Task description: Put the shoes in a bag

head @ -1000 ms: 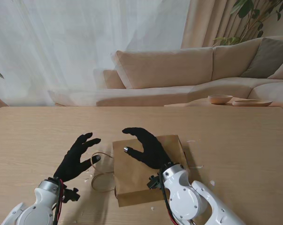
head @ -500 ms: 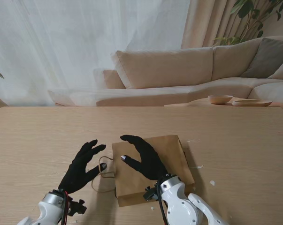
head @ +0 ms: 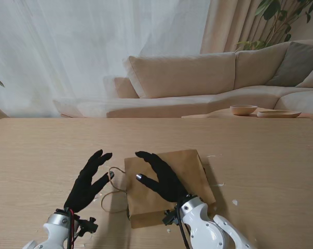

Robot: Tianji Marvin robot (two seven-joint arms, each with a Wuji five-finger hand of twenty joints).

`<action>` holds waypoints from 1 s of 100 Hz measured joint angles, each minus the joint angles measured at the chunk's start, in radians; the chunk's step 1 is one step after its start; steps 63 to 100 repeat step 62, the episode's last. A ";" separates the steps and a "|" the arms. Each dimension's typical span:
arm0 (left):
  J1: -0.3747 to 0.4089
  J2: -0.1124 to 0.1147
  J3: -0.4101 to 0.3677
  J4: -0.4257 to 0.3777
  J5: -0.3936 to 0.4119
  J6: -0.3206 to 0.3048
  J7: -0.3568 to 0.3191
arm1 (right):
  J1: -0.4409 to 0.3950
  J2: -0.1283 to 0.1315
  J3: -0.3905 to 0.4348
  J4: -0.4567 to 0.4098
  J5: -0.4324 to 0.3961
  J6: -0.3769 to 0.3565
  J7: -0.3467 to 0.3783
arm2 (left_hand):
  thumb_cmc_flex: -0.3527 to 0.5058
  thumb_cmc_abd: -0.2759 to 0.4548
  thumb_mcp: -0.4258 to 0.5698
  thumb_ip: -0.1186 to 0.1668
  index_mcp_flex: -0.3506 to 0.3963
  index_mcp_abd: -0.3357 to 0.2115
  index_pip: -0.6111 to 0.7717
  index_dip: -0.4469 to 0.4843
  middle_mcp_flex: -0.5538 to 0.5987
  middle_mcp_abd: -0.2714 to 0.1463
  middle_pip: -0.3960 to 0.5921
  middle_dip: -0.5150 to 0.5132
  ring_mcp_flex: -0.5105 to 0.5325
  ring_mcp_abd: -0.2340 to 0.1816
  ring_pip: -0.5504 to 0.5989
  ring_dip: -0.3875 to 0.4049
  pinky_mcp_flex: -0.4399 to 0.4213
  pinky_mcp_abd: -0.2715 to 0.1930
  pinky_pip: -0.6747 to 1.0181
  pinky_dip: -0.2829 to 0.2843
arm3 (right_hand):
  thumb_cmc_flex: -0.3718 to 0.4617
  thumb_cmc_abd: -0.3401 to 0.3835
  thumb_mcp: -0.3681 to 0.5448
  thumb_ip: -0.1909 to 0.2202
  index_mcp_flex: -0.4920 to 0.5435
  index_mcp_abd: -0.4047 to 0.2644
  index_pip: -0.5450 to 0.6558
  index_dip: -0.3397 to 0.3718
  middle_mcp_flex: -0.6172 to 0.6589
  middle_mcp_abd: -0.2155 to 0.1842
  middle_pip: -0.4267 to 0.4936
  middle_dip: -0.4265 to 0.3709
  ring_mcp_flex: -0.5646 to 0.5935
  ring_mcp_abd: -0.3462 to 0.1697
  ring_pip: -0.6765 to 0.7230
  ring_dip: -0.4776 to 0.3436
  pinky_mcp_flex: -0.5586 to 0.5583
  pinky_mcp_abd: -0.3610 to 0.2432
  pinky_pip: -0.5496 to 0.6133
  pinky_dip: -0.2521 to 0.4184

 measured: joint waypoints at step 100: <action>-0.007 0.002 0.022 -0.004 0.023 0.040 -0.010 | -0.017 -0.003 0.009 -0.016 -0.016 0.008 -0.035 | 0.001 0.000 0.000 0.000 0.000 0.000 0.000 -0.011 0.000 0.000 0.000 -0.010 0.000 0.000 0.000 0.000 0.000 0.000 0.000 -0.013 | 0.000 0.013 -0.022 0.020 -0.009 0.000 -0.011 0.022 0.000 -0.001 0.000 0.000 0.000 0.000 0.000 0.000 0.001 0.001 -0.001 -0.009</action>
